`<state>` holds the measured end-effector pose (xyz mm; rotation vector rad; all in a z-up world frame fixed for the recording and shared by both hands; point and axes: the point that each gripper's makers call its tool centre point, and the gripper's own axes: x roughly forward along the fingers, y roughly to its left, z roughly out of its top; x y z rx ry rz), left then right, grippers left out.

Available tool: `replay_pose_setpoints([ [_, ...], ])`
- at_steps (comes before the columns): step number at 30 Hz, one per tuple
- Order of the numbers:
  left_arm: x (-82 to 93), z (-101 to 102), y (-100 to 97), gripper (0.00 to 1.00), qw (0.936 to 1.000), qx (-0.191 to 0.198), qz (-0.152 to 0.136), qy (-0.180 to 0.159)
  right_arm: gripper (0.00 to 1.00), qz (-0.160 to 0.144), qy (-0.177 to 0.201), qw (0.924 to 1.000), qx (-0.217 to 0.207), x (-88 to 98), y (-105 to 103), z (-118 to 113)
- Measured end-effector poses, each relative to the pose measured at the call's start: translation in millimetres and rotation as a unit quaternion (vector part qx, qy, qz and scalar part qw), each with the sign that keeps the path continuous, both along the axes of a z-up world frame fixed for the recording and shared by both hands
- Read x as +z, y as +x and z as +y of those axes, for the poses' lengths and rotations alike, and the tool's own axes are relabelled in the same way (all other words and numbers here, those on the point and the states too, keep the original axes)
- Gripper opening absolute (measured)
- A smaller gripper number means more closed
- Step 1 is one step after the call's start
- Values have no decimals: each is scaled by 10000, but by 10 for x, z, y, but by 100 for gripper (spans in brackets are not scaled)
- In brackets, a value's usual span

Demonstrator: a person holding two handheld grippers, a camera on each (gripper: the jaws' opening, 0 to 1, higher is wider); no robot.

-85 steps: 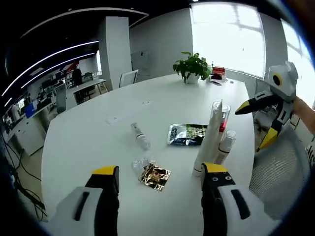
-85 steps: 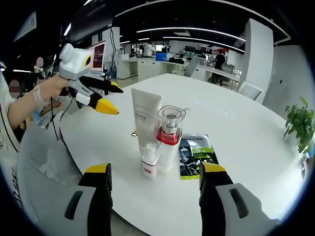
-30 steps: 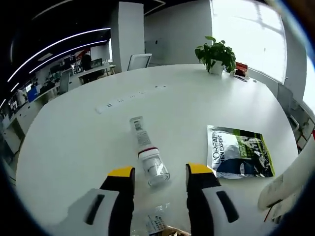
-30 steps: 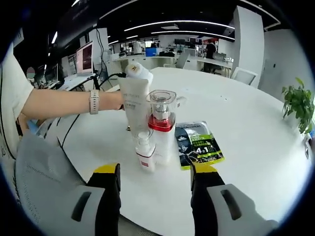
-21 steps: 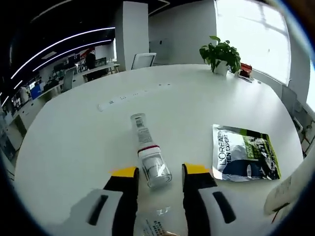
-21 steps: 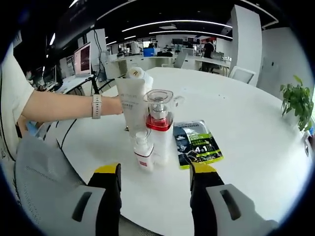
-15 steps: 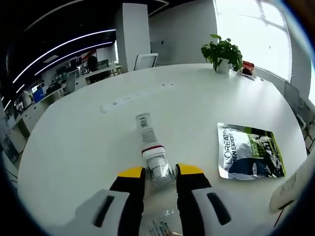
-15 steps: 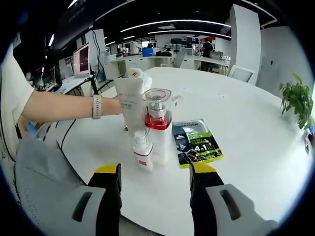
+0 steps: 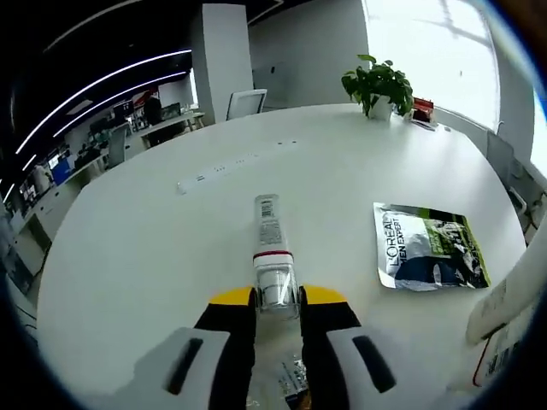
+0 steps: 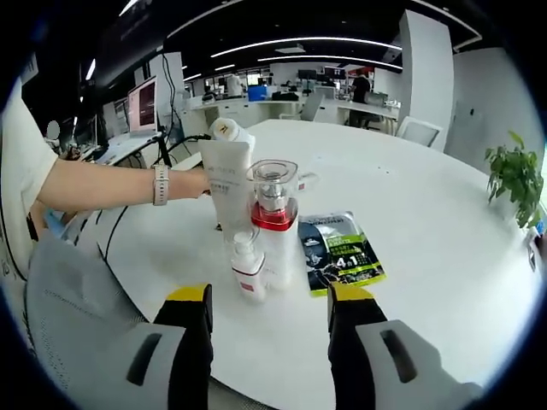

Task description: Arrange the skincare products in the storage area until every visible bottle or jar stands upright without overlapping.

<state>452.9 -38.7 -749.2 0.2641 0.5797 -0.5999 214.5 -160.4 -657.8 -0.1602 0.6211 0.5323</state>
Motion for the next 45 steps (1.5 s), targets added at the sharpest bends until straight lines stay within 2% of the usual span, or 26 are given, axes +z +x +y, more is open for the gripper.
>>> replay_pose_setpoints([
  [3,89,29,-106,14,10000,-76,-28,25,53,-45,8,10000,-11,22,4,-4],
  [9,184,51,-111,14,9995,-288,-80,117,53,-134,-4,9999,-12,62,13,-7],
  [11,255,37,-237,14,9992,-368,-116,145,54,-168,-23,9999,-14,86,13,-17],
  [14,227,89,-278,14,9988,-408,-188,195,54,-285,-24,9996,-82,155,29,-61],
  [21,331,221,-368,14,9987,-430,-142,240,56,-347,-53,9993,-111,181,33,-89],
  [27,493,277,-626,14,9984,-490,-141,228,55,-499,14,9987,-125,292,58,-115],
  [29,543,298,-702,14,9984,-496,-108,252,55,-543,31,9985,-76,342,57,-78],
  [30,519,302,-631,14,9984,-501,-108,234,55,-591,33,9982,-58,370,59,-65],
  [32,536,358,-622,14,9987,-463,-81,201,54,-640,76,9979,21,430,56,-24],
  [35,559,427,-695,14,9991,-398,-2,108,54,-715,472,9963,121,545,61,85],
  [41,611,584,-857,14,9993,-335,49,137,55,-850,484,9945,362,656,40,184],
  [45,676,667,-948,14,9994,-328,-18,146,56,-972,649,9913,610,764,9,278],
])
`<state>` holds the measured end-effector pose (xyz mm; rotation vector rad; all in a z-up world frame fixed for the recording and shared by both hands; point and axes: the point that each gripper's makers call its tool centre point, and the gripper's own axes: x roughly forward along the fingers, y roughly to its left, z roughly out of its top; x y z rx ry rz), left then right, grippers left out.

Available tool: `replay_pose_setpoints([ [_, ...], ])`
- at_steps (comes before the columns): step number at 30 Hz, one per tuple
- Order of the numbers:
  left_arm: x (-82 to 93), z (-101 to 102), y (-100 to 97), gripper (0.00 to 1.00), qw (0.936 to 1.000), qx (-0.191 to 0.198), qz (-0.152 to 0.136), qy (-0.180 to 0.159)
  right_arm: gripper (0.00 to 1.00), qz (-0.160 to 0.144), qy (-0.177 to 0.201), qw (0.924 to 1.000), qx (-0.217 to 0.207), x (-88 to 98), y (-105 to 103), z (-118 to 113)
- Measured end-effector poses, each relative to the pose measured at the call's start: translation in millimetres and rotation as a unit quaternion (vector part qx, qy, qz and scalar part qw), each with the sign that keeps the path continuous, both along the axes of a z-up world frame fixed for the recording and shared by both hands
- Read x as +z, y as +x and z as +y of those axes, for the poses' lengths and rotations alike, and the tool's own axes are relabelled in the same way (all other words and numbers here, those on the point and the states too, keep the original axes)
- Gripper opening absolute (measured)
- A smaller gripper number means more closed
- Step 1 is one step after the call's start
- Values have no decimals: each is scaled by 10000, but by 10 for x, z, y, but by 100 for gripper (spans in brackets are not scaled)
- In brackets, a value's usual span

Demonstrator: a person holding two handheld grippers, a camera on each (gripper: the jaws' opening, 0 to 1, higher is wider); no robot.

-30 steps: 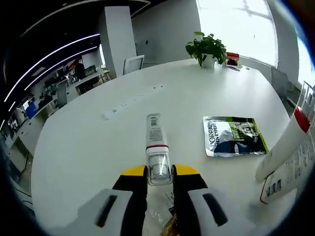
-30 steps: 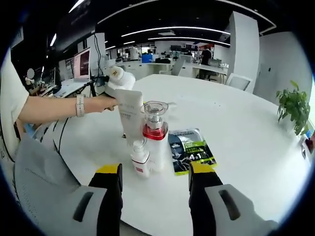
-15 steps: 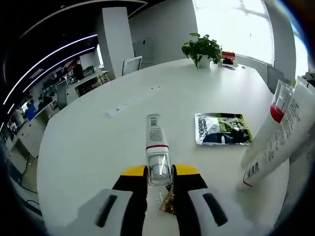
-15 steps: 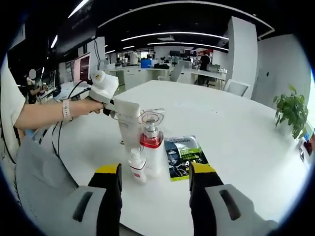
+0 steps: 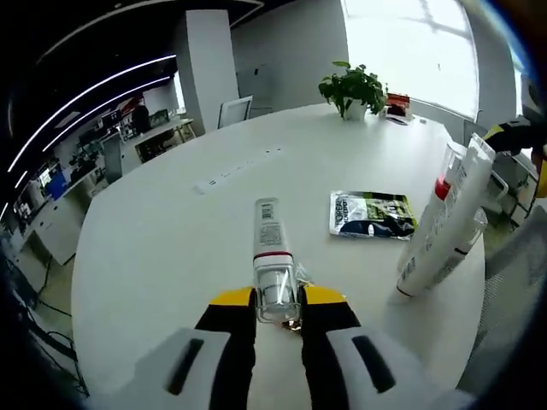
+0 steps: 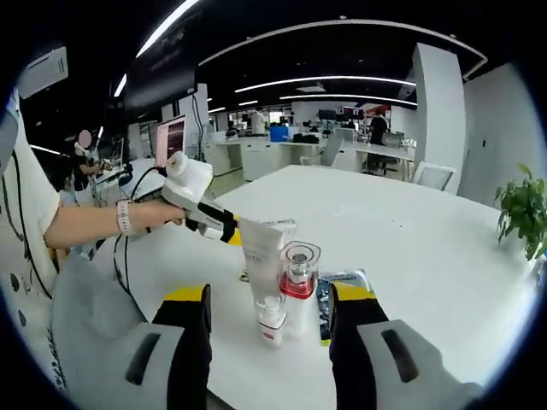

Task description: Arrange the skincare products in the storage area until every visible bottle or jar stands upright without overlapping.

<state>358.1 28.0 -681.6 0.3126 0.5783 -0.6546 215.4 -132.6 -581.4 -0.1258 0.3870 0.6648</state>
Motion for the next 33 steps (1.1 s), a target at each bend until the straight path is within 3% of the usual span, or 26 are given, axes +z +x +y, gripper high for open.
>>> replay_pose_setpoints([
  [7,68,75,-222,14,9999,-11,101,-22,51,-141,62,9995,271,94,-32,111],
  [16,58,142,-500,14,9995,-88,306,85,46,-601,164,9953,740,389,-58,375],
  [19,41,188,-592,14,9991,-98,401,79,45,-600,179,9941,883,390,-75,455],
  [26,-16,224,-802,14,9973,-166,686,189,44,-506,-51,9866,1550,227,-246,802],
  [33,-32,168,-1100,14,9922,-460,1124,275,43,-443,-523,9758,2076,-154,-363,1055],
])
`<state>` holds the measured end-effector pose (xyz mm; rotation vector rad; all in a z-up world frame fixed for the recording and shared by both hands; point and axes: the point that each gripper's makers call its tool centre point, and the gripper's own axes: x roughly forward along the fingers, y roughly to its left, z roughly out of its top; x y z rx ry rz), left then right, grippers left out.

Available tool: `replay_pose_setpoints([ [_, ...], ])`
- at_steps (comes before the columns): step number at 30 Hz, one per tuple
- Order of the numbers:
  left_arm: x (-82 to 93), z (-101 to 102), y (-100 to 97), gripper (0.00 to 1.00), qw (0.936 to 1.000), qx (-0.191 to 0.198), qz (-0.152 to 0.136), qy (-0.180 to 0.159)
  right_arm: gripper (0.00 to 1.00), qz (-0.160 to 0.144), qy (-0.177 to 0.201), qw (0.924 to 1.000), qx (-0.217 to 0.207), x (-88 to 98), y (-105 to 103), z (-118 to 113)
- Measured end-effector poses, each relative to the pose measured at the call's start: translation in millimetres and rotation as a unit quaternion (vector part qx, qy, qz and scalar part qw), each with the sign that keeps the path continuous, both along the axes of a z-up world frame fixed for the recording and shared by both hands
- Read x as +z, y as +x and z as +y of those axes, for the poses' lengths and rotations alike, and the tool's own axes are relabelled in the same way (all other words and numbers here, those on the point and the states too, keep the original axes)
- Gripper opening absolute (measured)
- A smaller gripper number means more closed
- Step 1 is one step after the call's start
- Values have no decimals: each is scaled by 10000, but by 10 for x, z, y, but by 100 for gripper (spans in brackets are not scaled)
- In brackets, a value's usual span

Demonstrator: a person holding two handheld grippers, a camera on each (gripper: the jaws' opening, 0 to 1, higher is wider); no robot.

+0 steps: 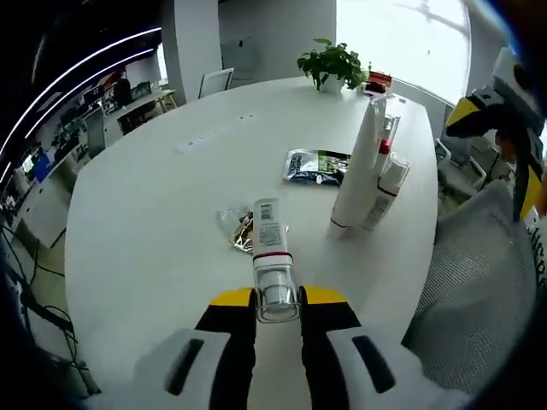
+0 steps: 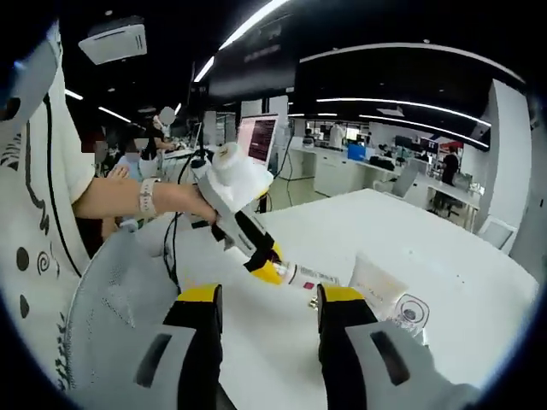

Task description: Arrange the skincare products in the storage area until every visible bottle or jar stands upright without overlapping.

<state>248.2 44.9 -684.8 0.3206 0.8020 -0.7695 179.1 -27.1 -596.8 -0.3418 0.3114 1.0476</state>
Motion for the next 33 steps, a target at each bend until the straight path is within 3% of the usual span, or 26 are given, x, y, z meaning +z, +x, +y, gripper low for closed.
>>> replay_pose_setpoints([
  [4,-17,-14,-129,14,9995,-177,168,180,44,-152,-418,9990,59,-209,9,27],
  [10,-1,-69,-286,14,9976,-497,428,243,44,-146,-520,9984,157,-353,1,116],
  [17,42,-38,-377,14,9934,-864,611,438,43,-461,-1155,9917,340,-539,83,144],
  [21,42,-124,-508,14,9903,-1077,753,448,43,-265,-1143,9920,465,-645,65,202],
  [27,45,-231,-633,14,9864,-1350,781,510,41,-853,-1958,9749,636,-790,117,150],
  [33,67,-298,-773,14,9805,-1631,897,628,40,-851,-2161,9694,801,-950,116,150],
])
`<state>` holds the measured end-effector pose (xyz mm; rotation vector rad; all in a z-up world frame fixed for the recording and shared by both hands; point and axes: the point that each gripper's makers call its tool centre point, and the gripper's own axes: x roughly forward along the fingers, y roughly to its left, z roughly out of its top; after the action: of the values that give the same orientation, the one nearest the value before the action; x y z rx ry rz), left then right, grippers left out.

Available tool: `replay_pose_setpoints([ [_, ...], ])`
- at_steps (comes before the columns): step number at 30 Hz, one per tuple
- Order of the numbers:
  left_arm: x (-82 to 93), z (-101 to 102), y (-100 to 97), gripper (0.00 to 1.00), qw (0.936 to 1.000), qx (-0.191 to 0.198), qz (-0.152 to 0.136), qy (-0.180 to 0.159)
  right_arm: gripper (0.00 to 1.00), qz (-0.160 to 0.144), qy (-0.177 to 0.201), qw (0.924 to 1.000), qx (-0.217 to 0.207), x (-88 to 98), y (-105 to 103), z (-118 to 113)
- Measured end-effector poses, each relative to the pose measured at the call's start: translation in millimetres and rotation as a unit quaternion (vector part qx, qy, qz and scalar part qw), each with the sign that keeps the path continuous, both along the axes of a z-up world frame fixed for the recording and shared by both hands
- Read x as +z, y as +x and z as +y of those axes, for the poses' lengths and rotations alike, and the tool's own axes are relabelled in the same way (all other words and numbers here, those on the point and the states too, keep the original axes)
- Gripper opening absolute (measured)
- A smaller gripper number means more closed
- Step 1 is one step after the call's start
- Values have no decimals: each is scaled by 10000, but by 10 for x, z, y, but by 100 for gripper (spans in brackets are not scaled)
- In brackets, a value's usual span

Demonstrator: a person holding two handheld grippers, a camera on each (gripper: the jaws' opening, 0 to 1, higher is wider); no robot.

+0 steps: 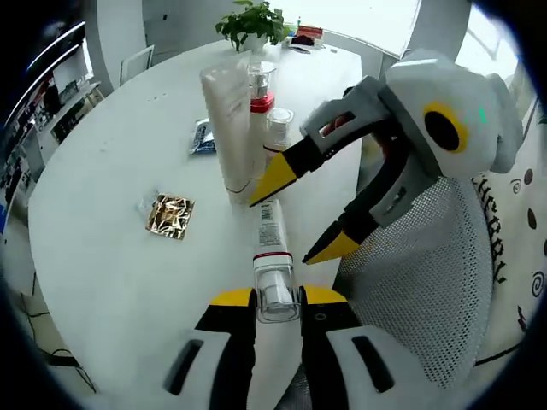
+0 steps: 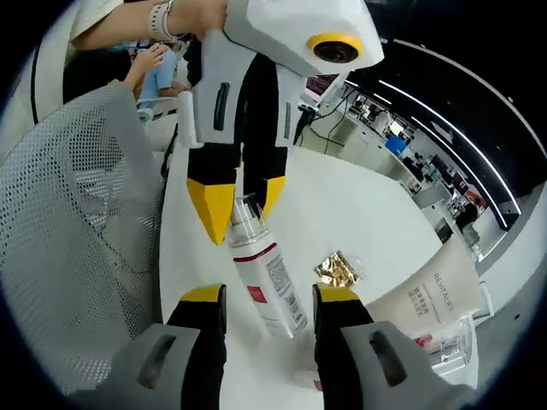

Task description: Arrange the skincare products in the storage area until every visible bottle or jar stands upright without overlapping.

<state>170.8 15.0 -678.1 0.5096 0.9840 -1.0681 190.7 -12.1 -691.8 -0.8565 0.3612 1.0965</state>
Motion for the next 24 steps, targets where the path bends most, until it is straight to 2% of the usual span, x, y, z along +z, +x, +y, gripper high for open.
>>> replay_pose_setpoints([
  [5,85,-36,-49,14,9998,-179,9,55,36,61,-40,10000,22,-82,-9,-27],
  [10,99,-86,-57,14,9996,-290,66,-9,33,-219,-75,9995,217,-45,-25,-2],
  [14,59,-113,-66,14,9988,-454,43,152,27,-316,-194,9990,269,-62,-27,-33],
  [22,113,-108,-81,15,9983,-581,82,-12,23,-418,-268,9978,443,-55,-44,-40],
  [24,130,-107,-73,15,9976,-683,-24,-99,23,-402,-213,9980,439,-43,-40,-40],
])
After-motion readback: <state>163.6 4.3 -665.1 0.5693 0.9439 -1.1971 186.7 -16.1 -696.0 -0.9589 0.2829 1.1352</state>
